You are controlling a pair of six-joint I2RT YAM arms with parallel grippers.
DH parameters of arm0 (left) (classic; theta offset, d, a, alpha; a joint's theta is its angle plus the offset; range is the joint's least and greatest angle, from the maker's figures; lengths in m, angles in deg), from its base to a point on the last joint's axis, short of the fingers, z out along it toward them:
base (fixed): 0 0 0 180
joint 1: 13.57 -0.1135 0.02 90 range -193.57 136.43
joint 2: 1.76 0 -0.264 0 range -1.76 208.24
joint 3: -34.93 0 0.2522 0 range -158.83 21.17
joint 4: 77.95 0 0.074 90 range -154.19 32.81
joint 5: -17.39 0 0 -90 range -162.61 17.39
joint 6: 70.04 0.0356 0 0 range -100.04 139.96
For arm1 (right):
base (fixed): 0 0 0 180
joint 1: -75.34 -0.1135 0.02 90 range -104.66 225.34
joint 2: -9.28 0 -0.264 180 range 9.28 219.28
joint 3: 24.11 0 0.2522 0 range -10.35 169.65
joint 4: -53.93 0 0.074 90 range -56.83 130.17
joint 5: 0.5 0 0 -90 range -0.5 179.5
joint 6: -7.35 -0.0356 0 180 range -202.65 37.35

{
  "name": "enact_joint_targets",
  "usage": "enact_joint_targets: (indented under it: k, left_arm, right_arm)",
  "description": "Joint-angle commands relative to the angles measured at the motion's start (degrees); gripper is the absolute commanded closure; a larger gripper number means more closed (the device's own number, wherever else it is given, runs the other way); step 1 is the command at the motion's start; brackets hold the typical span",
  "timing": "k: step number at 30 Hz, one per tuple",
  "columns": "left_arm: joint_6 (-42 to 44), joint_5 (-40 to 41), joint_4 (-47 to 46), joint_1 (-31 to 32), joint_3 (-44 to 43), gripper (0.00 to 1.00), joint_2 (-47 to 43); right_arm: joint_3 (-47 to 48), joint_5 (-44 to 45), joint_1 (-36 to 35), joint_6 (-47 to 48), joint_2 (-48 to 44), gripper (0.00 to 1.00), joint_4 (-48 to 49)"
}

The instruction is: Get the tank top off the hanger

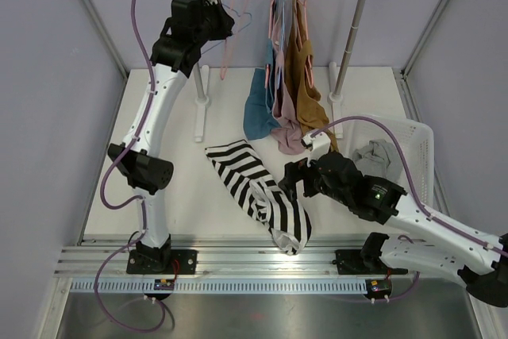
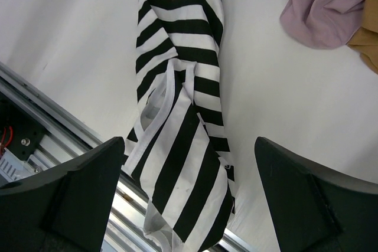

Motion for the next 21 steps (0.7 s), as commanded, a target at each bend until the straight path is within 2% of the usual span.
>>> enact_joint_targets:
  k: [1, 4, 8, 10, 15, 19, 21]
  left_arm:
    - [-1.0, -1.5, -2.0, 0.0, 0.8, 1.0, -2.6]
    - [-1.6, -0.2, -1.9, 0.0, 3.2, 0.98, -5.1]
    - [-1.2, 0.3, 1.1, 0.0, 1.1, 0.98, -4.5]
    - [-1.2, -0.5, 1.7, 0.0, 0.0, 0.93, -4.5]
    - [-1.5, -1.9, 0.3, 0.0, 4.8, 0.69, -8.5]
    - [-2.3, -3.6, 0.3, 0.3, 9.8, 0.34, -14.9]
    - [-2.3, -2.6, -0.1, 0.8, 13.2, 0.22, -17.9]
  right_arm:
    - [0.2, -1.9, -0.6, 1.7, 3.2, 0.0, 2.3]
    - [0.5, -1.3, -0.5, 1.6, 6.7, 0.01, 2.1]
    - [1.5, -1.4, -0.5, 0.8, 10.4, 0.01, 1.9]
    - [1.3, -1.8, -0.5, 0.4, 10.8, 0.01, 2.8]
    - [0.9, -0.3, -0.6, 1.0, 12.9, 0.01, 5.3]
    - [1.0, 0.6, -0.5, 1.6, 16.1, 0.0, 6.8]
    - [0.8, 1.0, -0.5, 1.8, 18.8, 0.01, 8.8]
